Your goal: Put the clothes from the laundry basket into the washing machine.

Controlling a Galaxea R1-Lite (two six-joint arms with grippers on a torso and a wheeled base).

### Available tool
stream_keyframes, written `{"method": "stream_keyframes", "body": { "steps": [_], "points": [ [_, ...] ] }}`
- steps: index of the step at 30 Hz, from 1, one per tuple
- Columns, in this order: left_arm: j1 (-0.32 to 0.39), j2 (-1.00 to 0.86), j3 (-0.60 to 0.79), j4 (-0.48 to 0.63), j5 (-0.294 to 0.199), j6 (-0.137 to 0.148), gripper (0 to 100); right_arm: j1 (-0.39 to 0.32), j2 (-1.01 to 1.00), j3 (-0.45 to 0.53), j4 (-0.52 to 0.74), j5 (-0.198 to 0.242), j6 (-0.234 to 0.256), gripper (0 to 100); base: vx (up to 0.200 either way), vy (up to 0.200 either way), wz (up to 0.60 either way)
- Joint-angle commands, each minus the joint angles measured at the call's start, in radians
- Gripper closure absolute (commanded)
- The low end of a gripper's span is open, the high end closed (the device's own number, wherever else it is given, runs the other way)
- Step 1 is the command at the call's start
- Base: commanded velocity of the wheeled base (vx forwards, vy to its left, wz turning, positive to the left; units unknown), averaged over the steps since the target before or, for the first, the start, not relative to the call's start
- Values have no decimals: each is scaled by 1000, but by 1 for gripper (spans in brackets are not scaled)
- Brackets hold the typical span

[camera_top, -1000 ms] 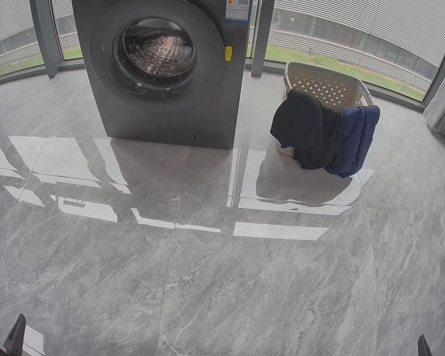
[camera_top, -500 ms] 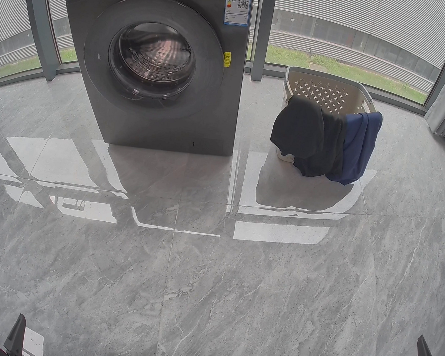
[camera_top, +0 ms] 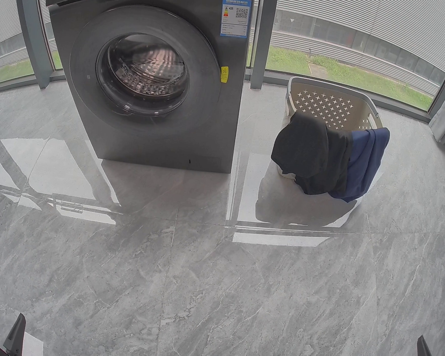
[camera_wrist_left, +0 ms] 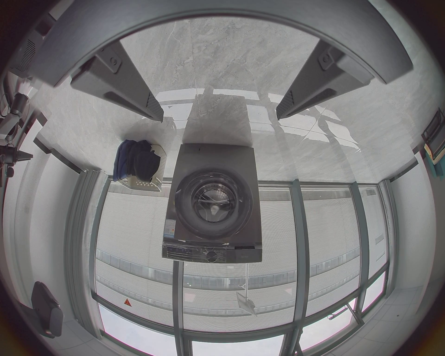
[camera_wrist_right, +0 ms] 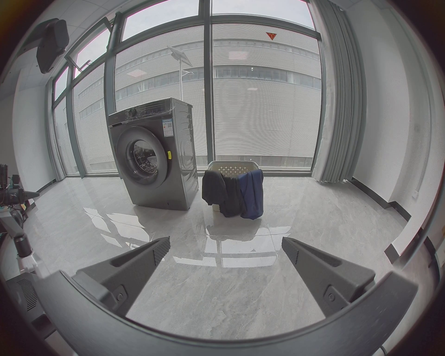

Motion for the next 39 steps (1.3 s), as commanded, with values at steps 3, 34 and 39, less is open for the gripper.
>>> {"method": "stream_keyframes", "body": {
  "steps": [3,34,39],
  "points": [
    [-1,-15,15,0,0,-2,0,-1,-15,18,0,-1,1,0,0,0,-600],
    [-1,-15,15,0,3,-1,0,-1,-15,18,0,-4,4,0,161,0,-19],
    [-1,-15,15,0,3,-2,0,-1,-15,18,0,-4,4,0,200,0,0]
  ]
}}
